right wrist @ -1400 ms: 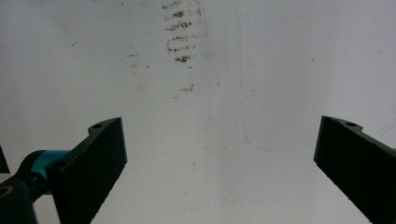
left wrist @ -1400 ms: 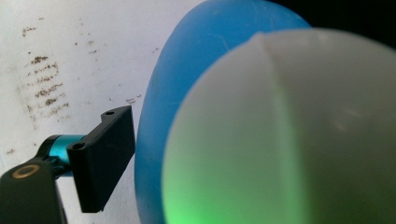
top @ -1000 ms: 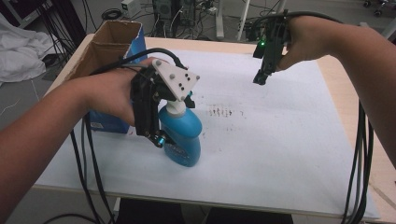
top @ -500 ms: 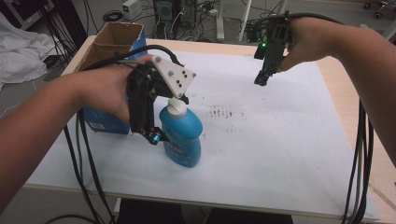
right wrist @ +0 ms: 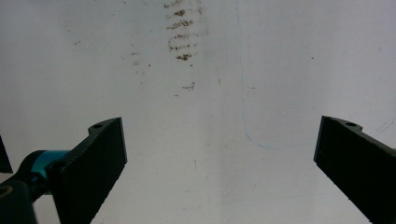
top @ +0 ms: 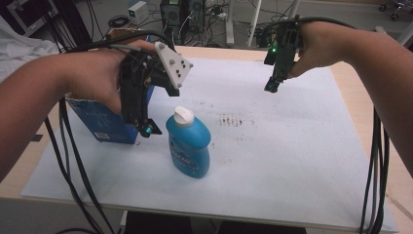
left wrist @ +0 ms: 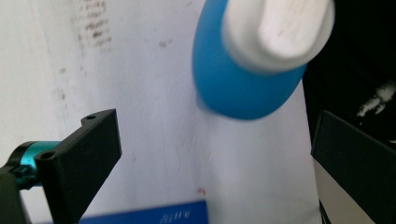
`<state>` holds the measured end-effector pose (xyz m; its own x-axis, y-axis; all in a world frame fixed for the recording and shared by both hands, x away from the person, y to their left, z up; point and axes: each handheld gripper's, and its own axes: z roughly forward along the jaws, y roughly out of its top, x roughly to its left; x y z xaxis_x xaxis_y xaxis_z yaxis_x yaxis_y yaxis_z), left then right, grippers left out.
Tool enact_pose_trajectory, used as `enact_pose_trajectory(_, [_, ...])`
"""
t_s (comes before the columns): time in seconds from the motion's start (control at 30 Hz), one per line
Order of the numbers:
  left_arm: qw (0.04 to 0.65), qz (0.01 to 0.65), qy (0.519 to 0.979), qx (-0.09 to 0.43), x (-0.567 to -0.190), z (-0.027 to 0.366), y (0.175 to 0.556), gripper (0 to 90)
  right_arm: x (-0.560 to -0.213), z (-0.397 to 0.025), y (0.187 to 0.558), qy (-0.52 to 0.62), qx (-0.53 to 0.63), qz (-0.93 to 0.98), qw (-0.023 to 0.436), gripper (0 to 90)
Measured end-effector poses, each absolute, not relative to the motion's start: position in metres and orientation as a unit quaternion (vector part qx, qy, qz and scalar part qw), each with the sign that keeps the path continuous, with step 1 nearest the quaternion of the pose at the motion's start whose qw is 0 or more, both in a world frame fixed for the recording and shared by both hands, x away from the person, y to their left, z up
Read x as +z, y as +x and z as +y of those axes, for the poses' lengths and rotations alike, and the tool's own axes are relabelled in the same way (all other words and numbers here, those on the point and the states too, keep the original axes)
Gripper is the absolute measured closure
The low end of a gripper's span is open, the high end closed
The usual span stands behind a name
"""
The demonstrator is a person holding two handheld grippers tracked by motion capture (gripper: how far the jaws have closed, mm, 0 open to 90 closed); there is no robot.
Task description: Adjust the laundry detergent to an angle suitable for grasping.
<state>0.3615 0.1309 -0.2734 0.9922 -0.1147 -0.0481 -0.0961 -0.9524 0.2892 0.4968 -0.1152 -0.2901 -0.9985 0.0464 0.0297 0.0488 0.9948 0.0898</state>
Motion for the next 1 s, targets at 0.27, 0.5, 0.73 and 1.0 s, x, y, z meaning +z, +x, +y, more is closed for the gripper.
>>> enact_pose_trajectory(0.27, [0.089,-0.025,0.995,-0.038,-0.264,0.134,0.378,1.7,-0.290,-0.116,0.496,-0.023,-0.044,-0.999,0.014,1.7])
enact_pose_trajectory(0.5, [0.068,-0.010,0.997,-0.035,-0.258,0.132,0.390,1.7,-0.289,-0.118,0.495,-0.021,-0.042,-0.999,0.013,1.7])
enact_pose_trajectory(0.73, [0.063,0.007,0.997,-0.038,-0.260,0.129,0.403,1.7,-0.288,-0.120,0.494,-0.023,-0.040,-0.999,0.012,1.7])
enact_pose_trajectory(1.0, [0.044,0.023,0.998,-0.040,-0.267,0.129,0.411,1.7,-0.288,-0.121,0.493,-0.020,-0.041,-0.999,0.012,1.7])
